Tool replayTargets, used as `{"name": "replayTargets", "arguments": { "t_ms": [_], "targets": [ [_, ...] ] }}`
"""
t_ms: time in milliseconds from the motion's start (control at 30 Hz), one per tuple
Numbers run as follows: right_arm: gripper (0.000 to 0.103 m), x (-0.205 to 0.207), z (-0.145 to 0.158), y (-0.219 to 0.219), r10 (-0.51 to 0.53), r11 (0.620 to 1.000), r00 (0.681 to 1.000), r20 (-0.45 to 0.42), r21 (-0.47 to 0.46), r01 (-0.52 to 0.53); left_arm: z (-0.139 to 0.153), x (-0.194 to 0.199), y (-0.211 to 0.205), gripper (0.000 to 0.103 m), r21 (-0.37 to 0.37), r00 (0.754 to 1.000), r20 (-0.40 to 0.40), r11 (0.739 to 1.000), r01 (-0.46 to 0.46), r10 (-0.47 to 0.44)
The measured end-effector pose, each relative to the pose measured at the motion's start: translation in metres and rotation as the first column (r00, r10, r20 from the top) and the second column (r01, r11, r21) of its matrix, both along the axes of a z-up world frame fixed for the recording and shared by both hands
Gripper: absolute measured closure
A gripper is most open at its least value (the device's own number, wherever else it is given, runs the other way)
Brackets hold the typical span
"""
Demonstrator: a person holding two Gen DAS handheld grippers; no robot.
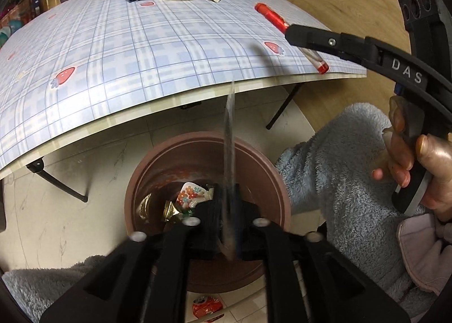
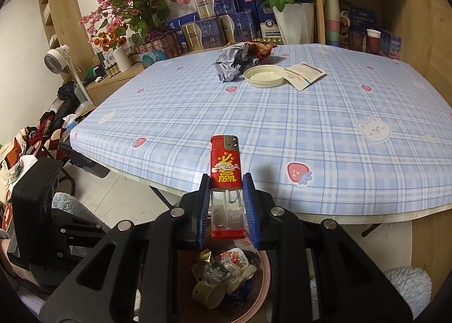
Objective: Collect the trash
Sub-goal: 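Carry the spoon and red lighter down over the brown bin, then open the left gripper to drop the spoon while the right drops the lighter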
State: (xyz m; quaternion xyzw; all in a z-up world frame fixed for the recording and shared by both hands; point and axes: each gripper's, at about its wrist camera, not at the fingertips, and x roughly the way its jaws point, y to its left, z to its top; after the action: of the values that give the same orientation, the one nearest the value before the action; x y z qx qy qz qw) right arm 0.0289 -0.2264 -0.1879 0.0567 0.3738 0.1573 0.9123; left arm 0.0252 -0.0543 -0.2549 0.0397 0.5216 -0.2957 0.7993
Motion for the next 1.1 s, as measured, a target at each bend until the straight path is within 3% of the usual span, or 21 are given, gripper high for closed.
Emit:
{"name": "replayTargets", "arguments": {
  "t_ms": [67, 233, 333, 400, 467, 600, 733, 867, 1100],
  "targets": [
    [0.077, 0.0, 0.0, 0.001, -0.001, 1.0, 1.0, -0.002, -0.001, 0.001, 0.003, 0.001, 0.004, 0.06, -0.01, 1.0, 0.01, 1.0, -0.024, 0.024],
    [0.077, 0.0, -0.004, 0.006, 0.005, 1.0, 1.0, -0.01, -0.012, -0.005, 0.012, 0.011, 0.031, 0.047, -0.052, 0.982, 0.05, 0.982, -0.181, 0.184],
    [0.077, -0.001, -0.006, 0.009, 0.012, 1.0, 1.0, -0.014, -0.021, -0.013, 0.025, 0.012, 0.049, 0.031, -0.095, 0.95, 0.109, 0.955, -0.283, 0.292],
    [0.077, -0.001, -0.009, 0.012, 0.018, 0.999, 1.0, -0.02, -0.03, -0.019, 0.036, 0.01, 0.062, 0.018, -0.127, 0.911, 0.17, 0.925, -0.358, 0.376],
    [0.077, -0.002, -0.012, 0.016, 0.024, 0.999, 0.999, -0.027, -0.041, -0.025, 0.043, 0.008, 0.072, 0.014, -0.151, 0.876, 0.207, 0.899, -0.411, 0.435],
    [0.077, -0.004, -0.019, 0.026, 0.05, 0.996, 0.998, -0.047, -0.065, -0.053, 0.048, 0.01, 0.089, 0.011, -0.164, 0.813, 0.232, 0.846, -0.508, 0.534],
    [0.077, -0.005, -0.024, 0.037, 0.086, 0.992, 0.995, -0.057, -0.092, -0.091, 0.047, 0.013, 0.102, 0.01, -0.164, 0.781, 0.21, 0.808, -0.566, 0.589],
    [0.077, -0.006, -0.029, 0.046, 0.115, 0.986, 0.991, -0.074, -0.111, -0.123, 0.046, 0.013, 0.107, 0.009, -0.17, 0.769, 0.209, 0.797, -0.58, 0.604],
    [0.077, -0.006, -0.035, 0.051, 0.127, 0.982, 0.987, -0.094, -0.129, -0.138, 0.043, 0.012, 0.108, 0.009, -0.166, 0.773, 0.203, 0.799, -0.578, 0.602]
  ]
}}
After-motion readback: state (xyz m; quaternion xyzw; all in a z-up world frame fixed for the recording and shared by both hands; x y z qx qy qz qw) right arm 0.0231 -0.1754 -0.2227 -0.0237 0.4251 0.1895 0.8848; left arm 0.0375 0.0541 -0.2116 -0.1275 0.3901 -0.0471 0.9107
